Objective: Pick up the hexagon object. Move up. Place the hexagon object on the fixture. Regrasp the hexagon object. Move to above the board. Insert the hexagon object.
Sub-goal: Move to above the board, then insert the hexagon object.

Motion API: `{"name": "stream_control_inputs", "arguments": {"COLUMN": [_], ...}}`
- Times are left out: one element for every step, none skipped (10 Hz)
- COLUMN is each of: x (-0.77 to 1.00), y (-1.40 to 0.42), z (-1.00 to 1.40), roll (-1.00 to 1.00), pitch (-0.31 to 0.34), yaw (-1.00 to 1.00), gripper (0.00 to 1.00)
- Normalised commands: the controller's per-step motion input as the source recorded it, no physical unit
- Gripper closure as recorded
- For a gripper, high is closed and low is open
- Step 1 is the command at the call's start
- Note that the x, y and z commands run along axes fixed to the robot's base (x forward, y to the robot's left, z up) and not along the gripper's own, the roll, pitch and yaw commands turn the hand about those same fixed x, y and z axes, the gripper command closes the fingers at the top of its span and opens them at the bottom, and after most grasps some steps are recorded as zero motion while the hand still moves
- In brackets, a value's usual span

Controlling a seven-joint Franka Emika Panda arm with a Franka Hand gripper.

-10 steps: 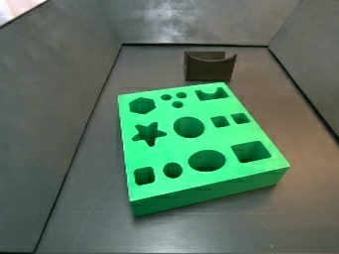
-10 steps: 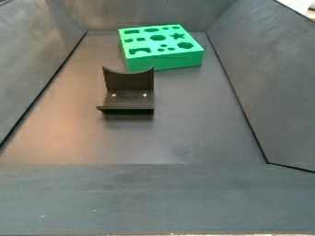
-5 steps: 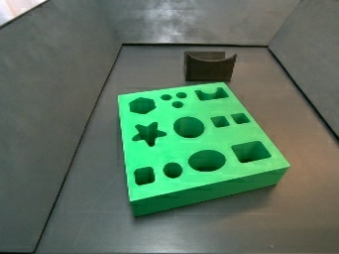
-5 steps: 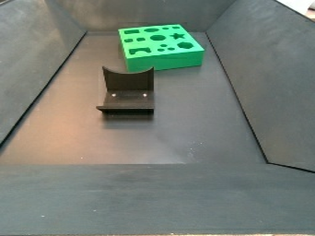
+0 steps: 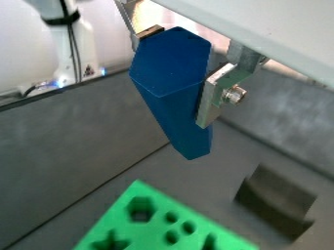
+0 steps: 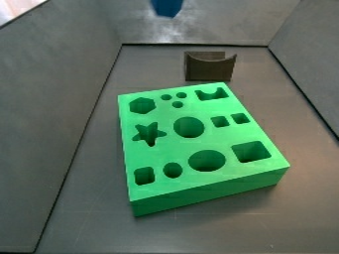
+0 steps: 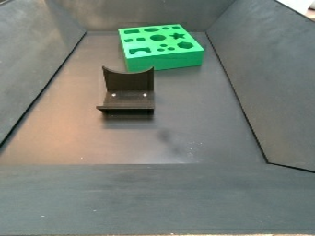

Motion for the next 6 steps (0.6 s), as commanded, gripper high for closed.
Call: {"name": "stream_control_inputs", "arguments": {"x": [-0.38, -0.20, -0.11, -0.05, 0.00, 0.00], "y": [-0.05, -0.02, -0.02, -0.02, 0.00, 0.00], "z": [0.00, -0.01, 0.00, 0.00, 0.00, 0.00], "roll": [-0.83, -0.54, -0.34, -0.21, 0.00, 0.00], "pitch": [-0.356, -0.210, -0.116, -0.050, -0.006, -0.001], "yaw": [-0.06, -0.04, -0.03, -0.02, 0.00, 0.00], "gripper": [1.00, 1.00, 1.00, 1.00, 1.00, 1.00]}}
